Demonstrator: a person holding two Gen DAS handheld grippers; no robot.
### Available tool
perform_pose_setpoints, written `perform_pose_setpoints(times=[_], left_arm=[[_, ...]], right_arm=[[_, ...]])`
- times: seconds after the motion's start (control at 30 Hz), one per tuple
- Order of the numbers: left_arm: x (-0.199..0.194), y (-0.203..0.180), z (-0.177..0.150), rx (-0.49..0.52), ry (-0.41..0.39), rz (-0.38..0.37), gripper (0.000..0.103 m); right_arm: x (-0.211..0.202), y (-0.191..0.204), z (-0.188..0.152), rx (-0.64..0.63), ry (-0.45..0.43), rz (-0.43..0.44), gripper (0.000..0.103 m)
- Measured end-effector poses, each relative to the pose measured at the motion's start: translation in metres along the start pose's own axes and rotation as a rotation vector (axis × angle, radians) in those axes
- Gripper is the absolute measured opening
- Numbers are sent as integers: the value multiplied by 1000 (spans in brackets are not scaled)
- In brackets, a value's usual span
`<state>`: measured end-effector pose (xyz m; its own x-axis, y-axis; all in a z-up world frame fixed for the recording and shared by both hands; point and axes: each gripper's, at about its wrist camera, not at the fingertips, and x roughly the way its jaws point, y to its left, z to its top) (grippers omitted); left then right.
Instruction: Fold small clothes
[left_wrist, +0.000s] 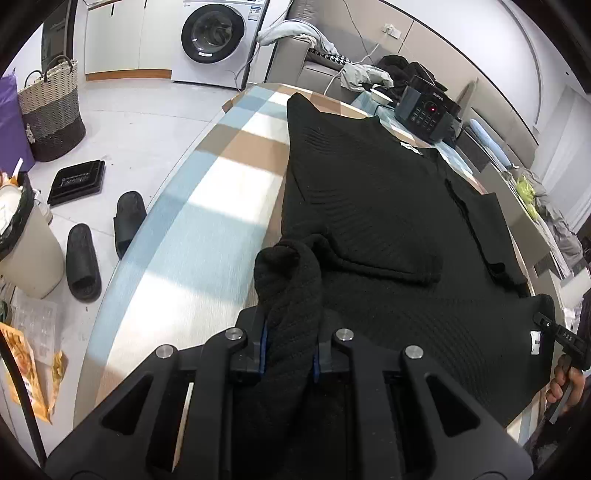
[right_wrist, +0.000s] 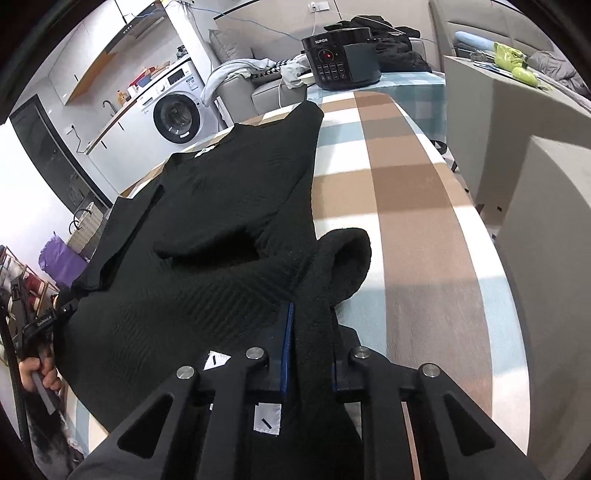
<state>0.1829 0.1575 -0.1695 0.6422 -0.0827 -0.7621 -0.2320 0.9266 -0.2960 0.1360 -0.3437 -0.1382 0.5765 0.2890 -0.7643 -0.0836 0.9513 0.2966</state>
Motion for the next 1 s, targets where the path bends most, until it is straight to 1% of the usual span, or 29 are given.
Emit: perform_pose_setpoints(times=[0.1, 0.23, 0.4, 0.43, 0.47, 0.5, 0.53, 0.57, 0.6, 0.63, 0.67, 0.7, 0.87, 1.0], left_arm=[[-17, 2, -20, -4, 6, -9, 13], [-41, 4, -44, 5, 1, -2, 13], [-61, 9, -66, -1, -5, 1, 16], [-63, 9, -68, -4, -4, 8, 19], [-67, 10, -69, -7, -7, 24, 20], [-73, 11, -71, -8, -15, 31, 23], [-79, 11, -74, -5, -21, 44, 29], [-84, 11, -76, -1, -25, 55, 32], [-91, 12, -79, 0, -37, 66, 39], [-96, 13, -81, -2, -44, 69, 47], [-104, 16, -86, -11, -52, 69, 51], [-109, 18, -90, -17, -56, 68, 55], [-129, 24, -111, -25, -42, 76, 55], [-139, 21, -123, -20, -36, 54, 55]], right_arm=[[-14, -5, -17, 19, 5, 2, 14], [-38, -7, -44, 35, 13, -2, 14], [-48, 0, -57, 18, 9, -18, 14], [-49, 0, -57, 26, 4, -24, 14], [-50, 1, -57, 31, 5, -28, 16], [-52, 1, -58, 34, 5, -29, 20], [-56, 1, -59, 38, 3, -34, 24], [-60, 0, -60, 43, -2, -34, 31], [-67, -2, -62, 46, -11, -28, 36], [-75, -3, -65, 48, -26, -19, 39], [-79, -5, -67, 50, -33, -13, 43], [-85, -8, -71, 56, -39, -5, 43], [-101, -17, -95, 74, -22, 23, 44], [-106, -15, -106, 72, -3, 52, 44]])
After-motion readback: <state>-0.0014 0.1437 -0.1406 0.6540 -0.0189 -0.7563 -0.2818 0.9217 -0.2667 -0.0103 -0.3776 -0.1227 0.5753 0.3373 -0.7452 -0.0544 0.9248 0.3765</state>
